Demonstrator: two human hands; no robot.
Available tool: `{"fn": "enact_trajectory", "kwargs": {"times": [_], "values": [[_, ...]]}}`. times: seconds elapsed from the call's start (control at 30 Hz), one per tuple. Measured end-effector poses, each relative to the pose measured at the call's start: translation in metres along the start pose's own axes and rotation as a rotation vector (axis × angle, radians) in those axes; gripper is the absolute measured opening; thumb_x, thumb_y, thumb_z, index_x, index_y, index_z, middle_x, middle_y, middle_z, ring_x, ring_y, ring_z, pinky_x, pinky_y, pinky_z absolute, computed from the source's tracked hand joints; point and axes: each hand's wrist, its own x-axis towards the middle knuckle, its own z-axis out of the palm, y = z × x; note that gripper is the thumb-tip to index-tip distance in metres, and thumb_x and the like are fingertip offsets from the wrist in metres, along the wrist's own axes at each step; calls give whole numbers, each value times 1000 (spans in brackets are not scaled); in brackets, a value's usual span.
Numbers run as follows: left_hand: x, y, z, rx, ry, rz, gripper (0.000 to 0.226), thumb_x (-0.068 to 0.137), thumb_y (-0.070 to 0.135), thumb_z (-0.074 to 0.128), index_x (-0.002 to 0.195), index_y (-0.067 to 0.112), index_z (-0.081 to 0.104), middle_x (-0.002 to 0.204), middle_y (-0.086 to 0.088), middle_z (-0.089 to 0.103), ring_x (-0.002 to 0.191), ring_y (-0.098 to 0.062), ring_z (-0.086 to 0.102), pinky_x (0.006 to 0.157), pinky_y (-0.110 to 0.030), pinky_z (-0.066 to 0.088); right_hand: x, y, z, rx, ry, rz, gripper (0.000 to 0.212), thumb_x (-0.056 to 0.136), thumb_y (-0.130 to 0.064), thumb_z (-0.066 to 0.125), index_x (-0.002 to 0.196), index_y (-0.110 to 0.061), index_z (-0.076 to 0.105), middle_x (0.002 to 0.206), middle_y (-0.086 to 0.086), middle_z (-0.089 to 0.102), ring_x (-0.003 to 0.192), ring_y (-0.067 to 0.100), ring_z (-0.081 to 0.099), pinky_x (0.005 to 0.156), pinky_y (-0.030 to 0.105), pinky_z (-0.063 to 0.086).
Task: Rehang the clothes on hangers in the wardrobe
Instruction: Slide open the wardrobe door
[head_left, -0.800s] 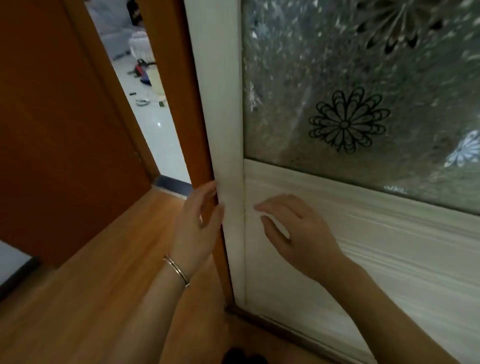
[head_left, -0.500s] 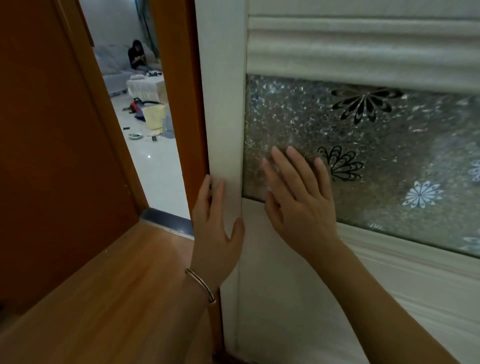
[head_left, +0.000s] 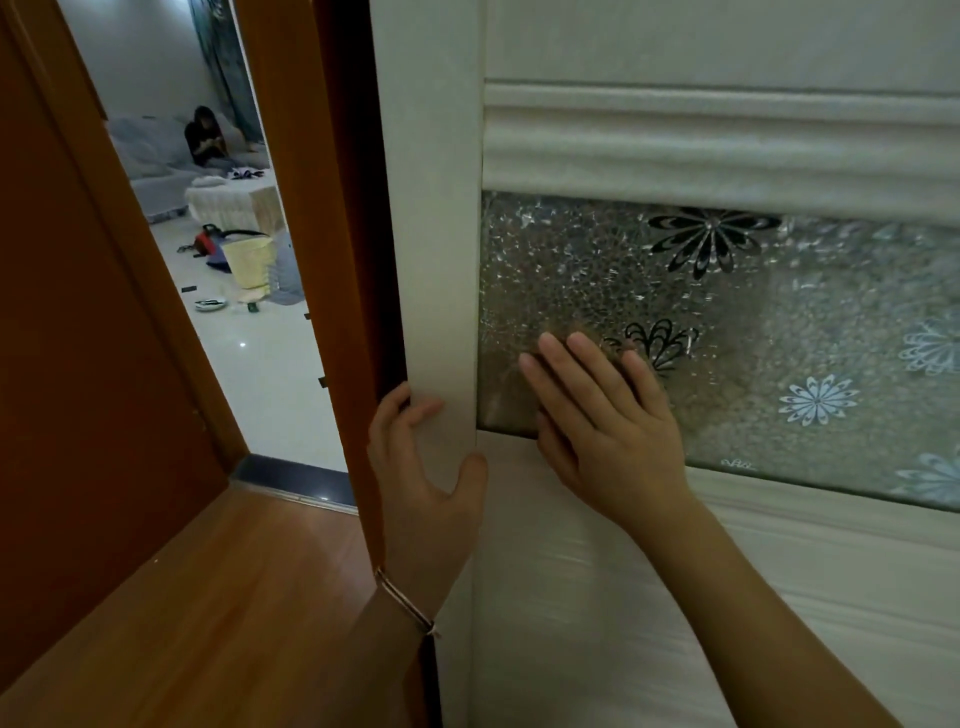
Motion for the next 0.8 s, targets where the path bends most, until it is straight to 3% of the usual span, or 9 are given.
{"fn": "enact_trajectory", "kwargs": {"times": [0.1,0.2,0.33,0.5,0.57,0.7,0.8], "values": [[-4,5,5,-54,-58,29,35,68,37,53,101,44,42,125,29,30,118,16,32,102,-14,37,-10,11,-2,-39,-4,32,53,88,-29,52,139,-23,38,144,-5,36,145,7,10,117,31,11],[-11,11,10,-114,-134,30,27,69,34,51,93,46,46,125,29,32,118,15,35,99,-5,34,-21,26,-9,-71,9,43,53,89,-29,52,139,-23,37,146,-6,33,145,6,10,117,32,10],[-22,22,23,-199,-239,41,27,71,31,50,96,42,48,125,26,37,117,20,36,95,3,30,-43,43,-21,-118,5,139,53,89,-30,52,139,-22,35,146,-4,34,145,8,10,118,37,9],[-32,37,50,-322,-408,31,30,74,31,50,100,46,51,114,46,48,114,17,46,96,-3,37,-68,65,-45,-134,-37,323,49,92,-35,48,137,-20,36,157,-16,2,146,9,7,117,42,11],[-36,45,65,-386,-493,20,30,75,30,49,101,47,52,113,48,49,114,16,48,94,-3,39,-75,70,-57,-88,-45,439,48,93,-39,45,136,-18,36,157,-15,5,146,10,7,116,45,16],[-44,65,98,-523,-648,-43,37,78,22,55,98,53,52,109,32,60,109,10,56,91,-6,43,-86,83,-85,-60,-76,660,59,89,-49,47,133,-11,38,146,12,37,141,24,22,115,43,26],[-53,82,124,-576,-751,-35,39,77,16,55,102,46,49,101,39,61,107,14,56,91,-4,42,-93,97,-102,-84,-120,788,70,85,-58,47,135,-10,37,146,15,37,140,29,27,116,36,24]]}}
